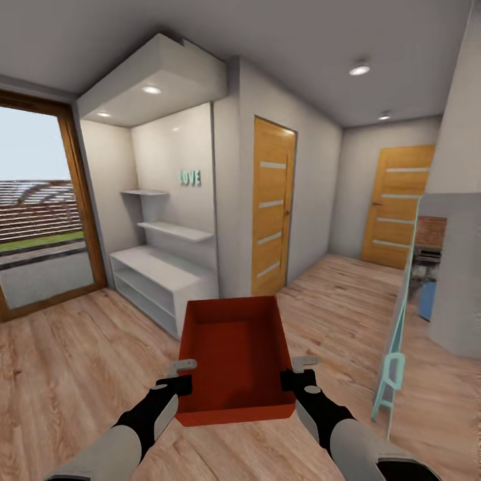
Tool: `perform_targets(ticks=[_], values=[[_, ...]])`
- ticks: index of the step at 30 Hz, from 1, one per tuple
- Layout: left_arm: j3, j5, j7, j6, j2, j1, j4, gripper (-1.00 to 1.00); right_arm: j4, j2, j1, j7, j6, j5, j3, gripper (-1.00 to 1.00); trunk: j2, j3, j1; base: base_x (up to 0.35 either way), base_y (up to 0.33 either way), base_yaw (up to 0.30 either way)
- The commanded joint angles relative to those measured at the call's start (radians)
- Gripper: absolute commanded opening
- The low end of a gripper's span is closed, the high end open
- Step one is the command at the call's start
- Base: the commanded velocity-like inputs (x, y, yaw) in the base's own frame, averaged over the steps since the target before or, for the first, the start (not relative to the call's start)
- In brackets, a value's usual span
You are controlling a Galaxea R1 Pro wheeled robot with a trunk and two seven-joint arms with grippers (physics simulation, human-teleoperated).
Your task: Move the two storage containers from the living room to the garage. In the garage, place one container on the floor and stack the other container on top of it (either order is fine).
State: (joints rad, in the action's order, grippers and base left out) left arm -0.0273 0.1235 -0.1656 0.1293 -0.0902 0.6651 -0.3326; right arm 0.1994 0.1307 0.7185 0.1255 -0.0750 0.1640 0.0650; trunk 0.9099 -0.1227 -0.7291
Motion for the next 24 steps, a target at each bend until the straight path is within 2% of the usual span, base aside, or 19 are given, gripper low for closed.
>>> perform_targets(ticks=[1, 24], values=[[0.027, -0.017, -0.008, -0.005, 0.0, 0.001, -0.026, -1.0, -0.005, 0.007, 0.0, -0.006, -0.003, -0.001, 0.002, -1.0, 0.001, -0.002, -0.001, 0.322, 0.102, -0.285], [0.028, -0.016, -0.008, -0.005, 0.0, 0.001, -0.026, -1.0, -0.005, 0.007, 0.001, -0.006, -0.003, -0.001, 0.002, -1.0, 0.001, -0.002, -0.001, 0.322, 0.127, -0.289]])
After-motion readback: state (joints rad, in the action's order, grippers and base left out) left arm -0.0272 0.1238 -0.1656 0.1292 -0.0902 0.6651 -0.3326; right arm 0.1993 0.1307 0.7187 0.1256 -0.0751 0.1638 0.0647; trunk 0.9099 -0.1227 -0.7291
